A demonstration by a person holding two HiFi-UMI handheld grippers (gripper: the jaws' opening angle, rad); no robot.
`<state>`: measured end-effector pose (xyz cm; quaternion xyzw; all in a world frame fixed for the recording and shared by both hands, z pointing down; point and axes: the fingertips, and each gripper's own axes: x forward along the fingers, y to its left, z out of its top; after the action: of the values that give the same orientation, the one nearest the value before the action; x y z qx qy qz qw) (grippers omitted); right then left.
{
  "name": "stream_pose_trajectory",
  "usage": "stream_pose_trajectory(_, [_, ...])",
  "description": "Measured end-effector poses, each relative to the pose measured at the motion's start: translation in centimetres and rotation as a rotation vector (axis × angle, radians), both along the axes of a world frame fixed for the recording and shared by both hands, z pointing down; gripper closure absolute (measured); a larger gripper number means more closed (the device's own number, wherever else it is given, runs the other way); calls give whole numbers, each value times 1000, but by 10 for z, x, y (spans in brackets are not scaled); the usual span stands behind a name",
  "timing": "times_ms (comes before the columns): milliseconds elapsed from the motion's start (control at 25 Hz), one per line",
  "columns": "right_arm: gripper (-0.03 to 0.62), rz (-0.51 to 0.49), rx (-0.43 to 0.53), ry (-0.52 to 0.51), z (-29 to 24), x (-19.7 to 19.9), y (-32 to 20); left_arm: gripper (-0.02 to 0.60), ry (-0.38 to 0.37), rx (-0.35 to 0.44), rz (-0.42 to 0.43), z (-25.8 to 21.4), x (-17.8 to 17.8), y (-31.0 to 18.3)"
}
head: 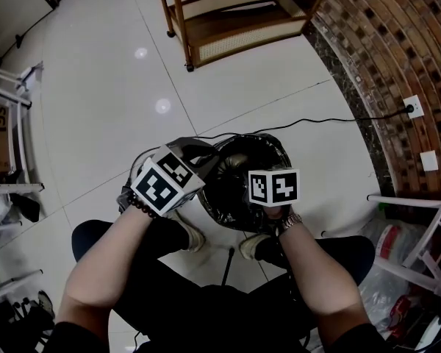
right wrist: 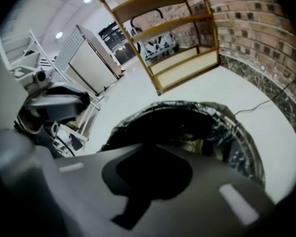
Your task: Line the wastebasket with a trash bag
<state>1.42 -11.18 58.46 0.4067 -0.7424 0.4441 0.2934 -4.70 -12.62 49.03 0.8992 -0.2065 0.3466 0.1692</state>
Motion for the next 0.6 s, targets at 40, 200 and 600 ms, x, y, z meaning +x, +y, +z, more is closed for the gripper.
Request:
stream_pose_trajectory(40, [592,-5,26,-9,-13,1,2,546,12,0,15,-3,4,5])
stream_pose_trajectory(200, [592,-34,141,-7,-54,9,14,578,26,-1,84,-11,21,32])
stream_pose_trajectory(600, [592,17,262,1,-87,32,50,578,89,23,-64,-12,49,83])
